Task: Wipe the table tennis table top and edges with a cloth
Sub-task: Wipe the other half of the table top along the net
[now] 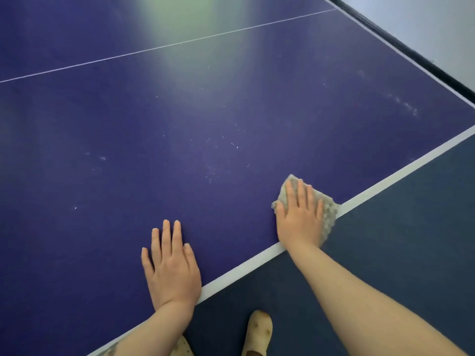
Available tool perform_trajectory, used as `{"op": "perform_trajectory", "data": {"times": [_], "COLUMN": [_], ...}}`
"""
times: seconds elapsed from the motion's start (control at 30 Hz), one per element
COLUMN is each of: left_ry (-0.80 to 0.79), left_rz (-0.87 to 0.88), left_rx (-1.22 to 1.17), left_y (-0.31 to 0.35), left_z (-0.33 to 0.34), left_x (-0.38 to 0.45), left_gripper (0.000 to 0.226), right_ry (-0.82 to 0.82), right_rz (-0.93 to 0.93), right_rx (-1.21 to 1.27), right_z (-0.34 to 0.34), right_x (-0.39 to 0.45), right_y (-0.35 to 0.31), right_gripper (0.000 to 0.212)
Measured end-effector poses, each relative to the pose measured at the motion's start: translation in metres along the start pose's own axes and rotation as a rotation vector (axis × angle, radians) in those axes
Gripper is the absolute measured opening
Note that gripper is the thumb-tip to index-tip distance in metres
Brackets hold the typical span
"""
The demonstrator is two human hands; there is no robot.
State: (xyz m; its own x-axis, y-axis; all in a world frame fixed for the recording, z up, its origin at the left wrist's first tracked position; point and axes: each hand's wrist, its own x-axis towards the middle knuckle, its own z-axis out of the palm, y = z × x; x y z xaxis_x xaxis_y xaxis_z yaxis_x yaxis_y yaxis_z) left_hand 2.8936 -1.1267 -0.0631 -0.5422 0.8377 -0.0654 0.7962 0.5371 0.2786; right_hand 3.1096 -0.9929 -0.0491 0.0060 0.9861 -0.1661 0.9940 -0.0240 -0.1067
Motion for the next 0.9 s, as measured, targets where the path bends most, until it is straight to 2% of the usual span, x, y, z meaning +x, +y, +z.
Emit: {"op": "perform_trajectory", "data": {"times": [0.07, 0.13, 0.23, 0.33, 0.37, 0.4, 0.47, 0.53, 0.6, 0.67, 0.77, 0.83, 0.9], "left_ry": [-0.005, -0.010, 0.000, 0.020, 0.025, 0.031, 0.042, 0.051, 0.053, 0.047, 0.019, 0.010, 0.000], "left_rz": [-0.010, -0.018, -0.024, -0.014, -0.011, -0.012, -0.017, -0.012, -0.008, -0.009, -0.012, -0.012, -0.012], "left_rx": [0.006, 0.018, 0.032, 0.044, 0.044, 0.043, 0.048, 0.052, 0.055, 0.063, 0.089, 0.104, 0.107], "left_y": [0.000, 0.000, 0.001, 0.000, 0.000, 0.000, 0.001, 0.001, -0.001, -0.002, -0.001, 0.000, 0.000], "left_z": [-0.001, -0.002, 0.000, 0.001, 0.001, 0.001, 0.002, 0.003, 0.005, 0.004, 0.004, 0.005, 0.007], "left_x": [-0.001, -0.001, 0.000, 0.000, -0.001, -0.001, -0.002, -0.001, 0.000, 0.000, -0.001, 0.001, 0.002], "left_gripper": [0.055, 0.055, 0.053, 0.054, 0.054, 0.053, 0.054, 0.057, 0.058, 0.058, 0.058, 0.058, 0.058], "right_ry": [0.090, 0.099, 0.023, -0.050, -0.092, -0.147, -0.142, -0.061, 0.076, 0.121, 0.035, 0.010, -0.017], "right_rz": [0.070, -0.006, -0.317, -0.656, -0.705, -0.683, -0.468, -0.190, -0.093, -0.160, -0.443, -0.620, -0.688], "right_rx": [0.032, 0.060, 0.076, 0.020, 0.003, -0.003, -0.043, -0.049, -0.023, 0.014, 0.026, -0.011, -0.064], "right_z": [0.008, 0.017, 0.026, 0.014, 0.009, 0.004, -0.005, -0.004, 0.002, 0.008, 0.022, 0.022, 0.014], "right_x": [-0.029, -0.069, -0.091, -0.057, -0.037, -0.015, 0.019, 0.029, 0.005, -0.037, -0.074, -0.061, -0.029], "right_y": [0.021, 0.013, -0.025, -0.059, -0.061, -0.058, -0.039, -0.005, 0.021, 0.018, -0.023, -0.054, -0.065], "right_gripper": [0.059, 0.062, 0.061, 0.062, 0.063, 0.063, 0.062, 0.062, 0.063, 0.065, 0.064, 0.063, 0.063]}}
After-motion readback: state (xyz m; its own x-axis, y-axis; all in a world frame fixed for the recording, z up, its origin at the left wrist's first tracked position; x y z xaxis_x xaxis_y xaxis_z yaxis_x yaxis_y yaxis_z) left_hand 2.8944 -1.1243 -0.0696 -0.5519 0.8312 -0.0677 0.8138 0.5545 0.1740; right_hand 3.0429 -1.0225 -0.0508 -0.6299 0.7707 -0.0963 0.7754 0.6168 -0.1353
